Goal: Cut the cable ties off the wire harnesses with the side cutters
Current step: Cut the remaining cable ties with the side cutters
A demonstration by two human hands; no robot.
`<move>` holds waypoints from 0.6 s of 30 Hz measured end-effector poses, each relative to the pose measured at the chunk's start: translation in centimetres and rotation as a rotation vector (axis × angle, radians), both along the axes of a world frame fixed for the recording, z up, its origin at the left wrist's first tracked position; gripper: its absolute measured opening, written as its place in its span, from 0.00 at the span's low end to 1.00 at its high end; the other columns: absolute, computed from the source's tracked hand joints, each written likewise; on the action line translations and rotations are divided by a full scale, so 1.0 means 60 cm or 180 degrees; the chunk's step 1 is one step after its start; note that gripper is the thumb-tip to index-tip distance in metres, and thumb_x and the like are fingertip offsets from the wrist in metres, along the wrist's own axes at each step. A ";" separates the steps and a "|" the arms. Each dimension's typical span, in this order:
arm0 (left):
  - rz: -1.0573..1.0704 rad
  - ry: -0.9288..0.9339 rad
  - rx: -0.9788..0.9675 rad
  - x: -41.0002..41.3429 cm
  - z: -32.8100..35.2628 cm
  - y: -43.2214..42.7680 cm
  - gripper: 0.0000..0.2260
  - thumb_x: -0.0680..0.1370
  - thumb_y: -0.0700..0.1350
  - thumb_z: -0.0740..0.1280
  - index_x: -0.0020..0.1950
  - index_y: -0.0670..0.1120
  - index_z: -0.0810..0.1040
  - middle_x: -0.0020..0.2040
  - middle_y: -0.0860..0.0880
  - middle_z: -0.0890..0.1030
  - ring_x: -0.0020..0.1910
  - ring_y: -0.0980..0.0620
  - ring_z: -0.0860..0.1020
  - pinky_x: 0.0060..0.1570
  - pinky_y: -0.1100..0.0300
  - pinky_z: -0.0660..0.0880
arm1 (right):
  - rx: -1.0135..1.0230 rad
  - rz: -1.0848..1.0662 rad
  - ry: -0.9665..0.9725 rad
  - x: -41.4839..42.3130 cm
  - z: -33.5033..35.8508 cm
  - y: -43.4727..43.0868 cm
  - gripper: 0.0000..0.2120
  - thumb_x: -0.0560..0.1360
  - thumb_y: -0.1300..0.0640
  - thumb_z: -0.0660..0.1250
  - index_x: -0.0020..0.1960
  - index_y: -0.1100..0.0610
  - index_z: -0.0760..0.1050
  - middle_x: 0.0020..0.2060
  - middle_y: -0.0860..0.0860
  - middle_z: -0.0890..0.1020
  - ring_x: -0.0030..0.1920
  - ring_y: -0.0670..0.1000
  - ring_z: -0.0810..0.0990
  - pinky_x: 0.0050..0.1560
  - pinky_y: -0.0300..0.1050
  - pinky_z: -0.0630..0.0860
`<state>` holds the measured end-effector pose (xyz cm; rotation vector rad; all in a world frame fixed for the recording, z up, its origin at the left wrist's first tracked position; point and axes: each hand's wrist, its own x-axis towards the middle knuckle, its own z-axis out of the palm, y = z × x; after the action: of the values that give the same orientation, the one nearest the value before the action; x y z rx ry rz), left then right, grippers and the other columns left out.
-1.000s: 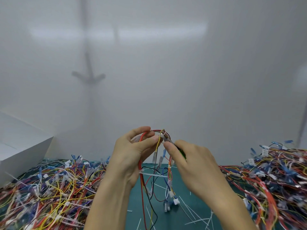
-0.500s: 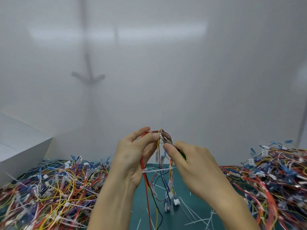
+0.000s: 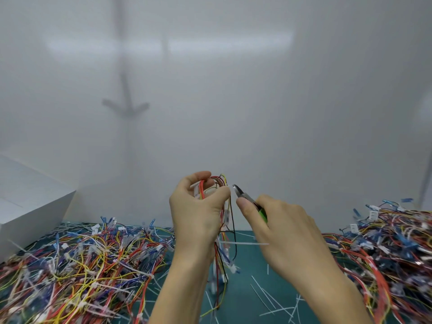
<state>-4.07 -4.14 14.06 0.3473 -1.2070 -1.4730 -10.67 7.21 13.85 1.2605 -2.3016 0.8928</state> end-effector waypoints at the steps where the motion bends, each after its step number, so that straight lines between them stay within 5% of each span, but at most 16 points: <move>1: 0.0097 -0.0010 -0.0088 -0.001 -0.001 0.001 0.16 0.68 0.30 0.74 0.51 0.47 0.79 0.43 0.48 0.82 0.32 0.60 0.80 0.37 0.69 0.77 | -0.0002 0.0023 -0.0048 0.000 -0.001 -0.001 0.29 0.74 0.28 0.40 0.37 0.50 0.64 0.33 0.48 0.74 0.37 0.55 0.73 0.41 0.51 0.73; 7: 0.0378 -0.0190 -0.0335 -0.007 -0.008 0.000 0.16 0.68 0.35 0.76 0.50 0.50 0.79 0.36 0.59 0.84 0.37 0.56 0.82 0.40 0.61 0.76 | -0.0074 0.0098 -0.0238 -0.005 -0.005 -0.006 0.35 0.69 0.27 0.36 0.39 0.51 0.70 0.35 0.49 0.79 0.41 0.56 0.77 0.47 0.53 0.76; 13: 0.0364 -0.0089 -0.0398 -0.005 -0.007 0.003 0.16 0.68 0.33 0.74 0.49 0.50 0.79 0.34 0.58 0.83 0.33 0.57 0.80 0.31 0.69 0.74 | -0.0118 0.0082 -0.0278 -0.006 -0.007 -0.007 0.32 0.74 0.28 0.40 0.37 0.52 0.69 0.33 0.49 0.77 0.40 0.56 0.76 0.44 0.52 0.75; 18: 0.0381 -0.0148 -0.0384 -0.006 -0.006 0.004 0.17 0.65 0.39 0.76 0.50 0.52 0.79 0.37 0.58 0.84 0.40 0.53 0.84 0.42 0.64 0.77 | -0.0082 0.0035 -0.0295 -0.005 -0.005 -0.005 0.31 0.74 0.28 0.40 0.36 0.51 0.66 0.32 0.50 0.75 0.39 0.57 0.74 0.42 0.52 0.73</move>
<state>-4.43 -3.87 13.67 0.3671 -1.2839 -1.2894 -10.96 6.91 13.54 1.2470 -2.3482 1.0011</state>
